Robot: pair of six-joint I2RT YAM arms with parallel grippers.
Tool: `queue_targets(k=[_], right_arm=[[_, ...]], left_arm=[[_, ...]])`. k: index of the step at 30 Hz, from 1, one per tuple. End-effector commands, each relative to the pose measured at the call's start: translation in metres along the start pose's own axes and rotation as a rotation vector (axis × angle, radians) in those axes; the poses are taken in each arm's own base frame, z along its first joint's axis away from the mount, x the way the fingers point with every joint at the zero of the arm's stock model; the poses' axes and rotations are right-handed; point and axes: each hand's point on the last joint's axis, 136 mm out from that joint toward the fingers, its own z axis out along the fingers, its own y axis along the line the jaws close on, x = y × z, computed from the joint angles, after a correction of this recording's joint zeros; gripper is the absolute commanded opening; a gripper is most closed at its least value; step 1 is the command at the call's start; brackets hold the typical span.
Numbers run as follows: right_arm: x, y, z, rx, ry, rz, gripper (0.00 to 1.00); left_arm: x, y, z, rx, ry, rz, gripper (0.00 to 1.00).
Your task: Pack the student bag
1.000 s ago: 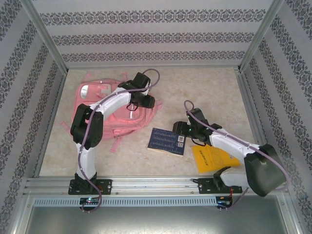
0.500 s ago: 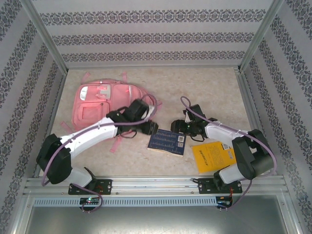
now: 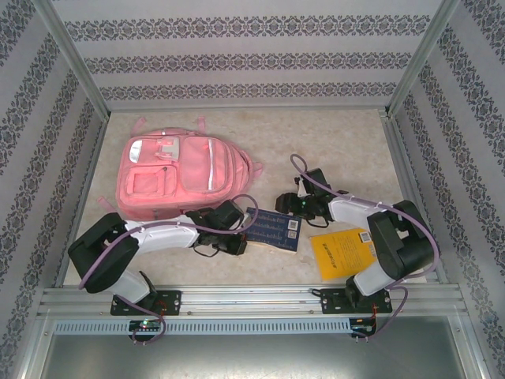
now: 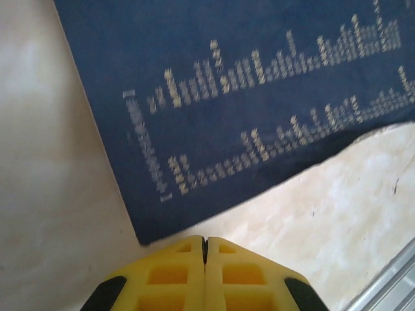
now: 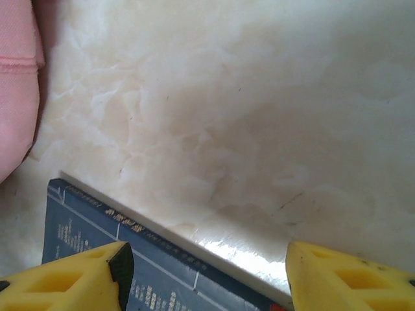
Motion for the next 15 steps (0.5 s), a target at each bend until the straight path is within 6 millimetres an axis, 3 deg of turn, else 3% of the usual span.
queue_targets(k=[1, 9, 15], right_arm=[[0.02, 0.009, -0.003, -0.055, 0.026, -0.026, 0.64], [0.05, 0.011, -0.007, -0.085, 0.063, -0.015, 0.65], [0.077, 0.019, -0.014, -0.101, 0.092, -0.039, 0.66]], left_arm=[[-0.027, 0.001, 0.003, -0.017, -0.101, 0.004, 0.05], [-0.045, 0.008, 0.01, -0.023, -0.105, -0.009, 0.07], [-0.051, 0.028, 0.009, -0.031, -0.106, -0.066, 0.08]])
